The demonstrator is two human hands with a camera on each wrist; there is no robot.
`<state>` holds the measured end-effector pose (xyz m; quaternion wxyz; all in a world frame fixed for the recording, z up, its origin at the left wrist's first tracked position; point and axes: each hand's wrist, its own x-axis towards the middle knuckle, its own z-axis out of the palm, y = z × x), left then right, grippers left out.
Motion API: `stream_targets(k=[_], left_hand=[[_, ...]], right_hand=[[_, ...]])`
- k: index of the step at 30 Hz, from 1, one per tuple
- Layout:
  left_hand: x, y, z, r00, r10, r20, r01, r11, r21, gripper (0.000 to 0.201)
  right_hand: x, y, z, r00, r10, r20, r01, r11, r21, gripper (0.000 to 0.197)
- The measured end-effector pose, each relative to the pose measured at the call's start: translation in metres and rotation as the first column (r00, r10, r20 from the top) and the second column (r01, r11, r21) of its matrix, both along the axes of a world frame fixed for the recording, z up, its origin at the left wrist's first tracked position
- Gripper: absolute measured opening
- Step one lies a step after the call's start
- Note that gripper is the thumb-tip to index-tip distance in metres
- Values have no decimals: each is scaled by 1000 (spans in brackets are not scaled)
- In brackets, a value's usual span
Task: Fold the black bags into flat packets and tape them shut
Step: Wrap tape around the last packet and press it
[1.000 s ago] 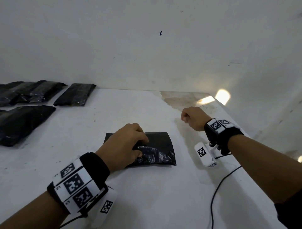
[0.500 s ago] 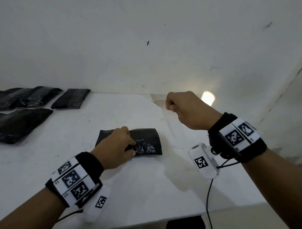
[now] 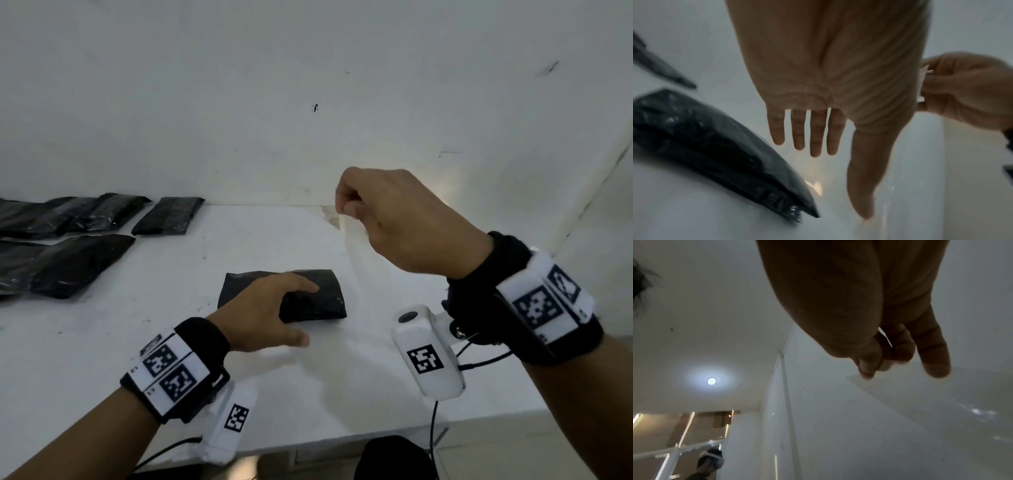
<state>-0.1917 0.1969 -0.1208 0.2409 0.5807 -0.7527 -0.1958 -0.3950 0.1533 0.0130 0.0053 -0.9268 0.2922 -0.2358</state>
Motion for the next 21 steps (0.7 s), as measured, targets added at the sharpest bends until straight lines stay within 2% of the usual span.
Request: stream_targets(k=[3,5,7,9,11,13,17,21], left_hand=[[-15,10,14,949,-22,-315,70,987,143,74],[-21,13,16,855,-7,-518,122,974,189,67],[-23,16,15,770,60,-635,87,976,198,53],[-20,18,13,742,95,-664,6,989,149,30],[-13,22,11,710,125,-694,-58,991,119,16],[-3,28,9,676,156,-720,-98,988,123,14],[22,45,7,722,202,-661,-114,978,174,14],[46,57,8,721,250,-646,-135,965,223,14]], right_hand=[[15,3,12,995,42,95,-47,998,43,15],[25,0,17,976,51,210,-68,995,74,17],[32,-4,20,947,37,318,-84,987,137,18],[37,-10,20,924,-1,383,-77,979,189,17],[39,-18,17,896,-57,440,-67,963,262,16],[38,-26,12,863,-123,490,-59,939,340,18],[30,-42,-1,793,-243,558,-52,886,460,24],[19,-53,-21,711,-352,608,-89,814,574,17]])
